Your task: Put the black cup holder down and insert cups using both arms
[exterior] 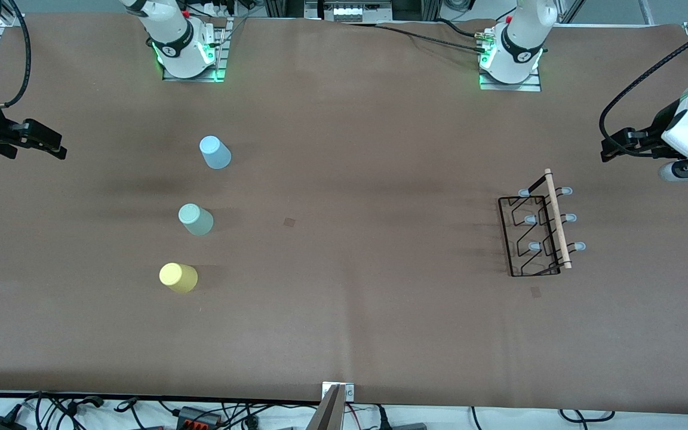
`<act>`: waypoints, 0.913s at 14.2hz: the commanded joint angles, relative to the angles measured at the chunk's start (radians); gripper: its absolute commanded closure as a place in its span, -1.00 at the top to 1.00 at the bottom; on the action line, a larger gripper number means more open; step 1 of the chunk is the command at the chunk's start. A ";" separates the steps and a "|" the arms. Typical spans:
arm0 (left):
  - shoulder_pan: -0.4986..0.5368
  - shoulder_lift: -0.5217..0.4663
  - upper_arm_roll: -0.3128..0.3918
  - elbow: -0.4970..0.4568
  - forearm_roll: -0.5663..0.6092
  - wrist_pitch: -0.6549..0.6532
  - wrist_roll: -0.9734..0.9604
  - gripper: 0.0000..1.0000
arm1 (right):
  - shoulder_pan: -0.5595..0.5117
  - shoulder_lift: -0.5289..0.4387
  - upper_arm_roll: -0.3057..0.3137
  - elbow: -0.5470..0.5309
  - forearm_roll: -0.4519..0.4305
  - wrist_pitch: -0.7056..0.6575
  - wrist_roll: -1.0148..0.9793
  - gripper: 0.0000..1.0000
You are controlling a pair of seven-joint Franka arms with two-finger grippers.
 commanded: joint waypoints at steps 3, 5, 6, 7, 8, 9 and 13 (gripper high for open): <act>-0.007 0.031 0.006 0.018 0.019 0.021 0.002 1.00 | 0.004 -0.019 -0.001 -0.009 -0.008 0.002 -0.008 1.00; -0.010 0.048 0.006 0.017 0.017 0.061 0.002 1.00 | 0.004 -0.019 -0.001 -0.009 -0.010 -0.001 -0.007 1.00; -0.011 0.053 0.006 0.008 0.016 0.090 0.002 1.00 | 0.004 -0.019 -0.001 -0.009 -0.010 -0.001 -0.007 1.00; -0.011 0.077 0.004 0.000 0.008 0.119 0.005 1.00 | 0.004 -0.020 -0.001 -0.009 -0.010 0.001 -0.007 1.00; -0.008 0.102 0.004 -0.009 -0.001 0.142 0.012 1.00 | 0.003 -0.019 -0.001 -0.007 -0.005 0.004 -0.005 1.00; -0.008 0.113 0.004 -0.030 -0.001 0.184 0.013 1.00 | 0.003 -0.020 -0.001 -0.006 -0.005 0.004 -0.005 1.00; -0.004 0.111 0.004 -0.197 0.000 0.396 0.004 1.00 | 0.001 -0.014 -0.002 -0.006 -0.005 0.007 -0.007 1.00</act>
